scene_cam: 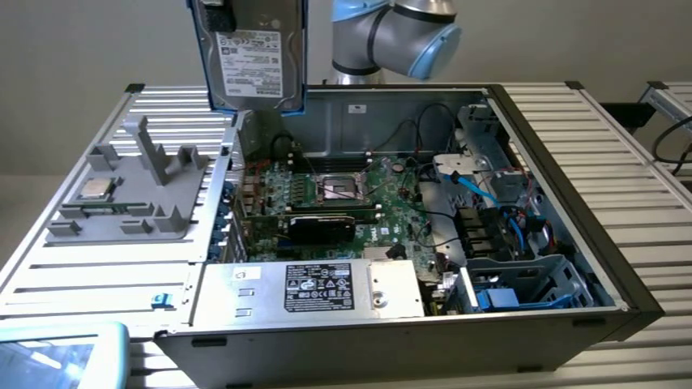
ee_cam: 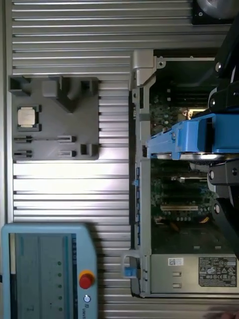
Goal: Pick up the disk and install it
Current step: 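Pick up the disk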
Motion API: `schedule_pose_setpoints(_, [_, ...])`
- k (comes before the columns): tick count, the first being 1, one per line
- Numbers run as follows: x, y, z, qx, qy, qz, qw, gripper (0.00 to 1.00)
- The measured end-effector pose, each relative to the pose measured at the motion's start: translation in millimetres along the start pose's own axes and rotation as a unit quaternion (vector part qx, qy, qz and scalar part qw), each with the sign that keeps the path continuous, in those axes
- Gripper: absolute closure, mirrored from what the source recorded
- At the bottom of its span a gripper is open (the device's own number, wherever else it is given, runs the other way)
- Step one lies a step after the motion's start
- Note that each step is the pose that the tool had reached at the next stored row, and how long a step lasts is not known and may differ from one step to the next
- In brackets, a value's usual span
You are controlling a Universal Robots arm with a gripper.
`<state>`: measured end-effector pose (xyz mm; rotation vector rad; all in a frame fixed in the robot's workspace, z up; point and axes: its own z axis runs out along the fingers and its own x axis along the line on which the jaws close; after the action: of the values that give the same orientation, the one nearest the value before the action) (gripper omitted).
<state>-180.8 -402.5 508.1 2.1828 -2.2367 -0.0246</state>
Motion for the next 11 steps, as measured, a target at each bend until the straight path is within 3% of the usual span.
schedule_pose_setpoints(11, [13.4,-41.1,-0.9,0.0000,0.0000,0.000,1.0000,0.63])
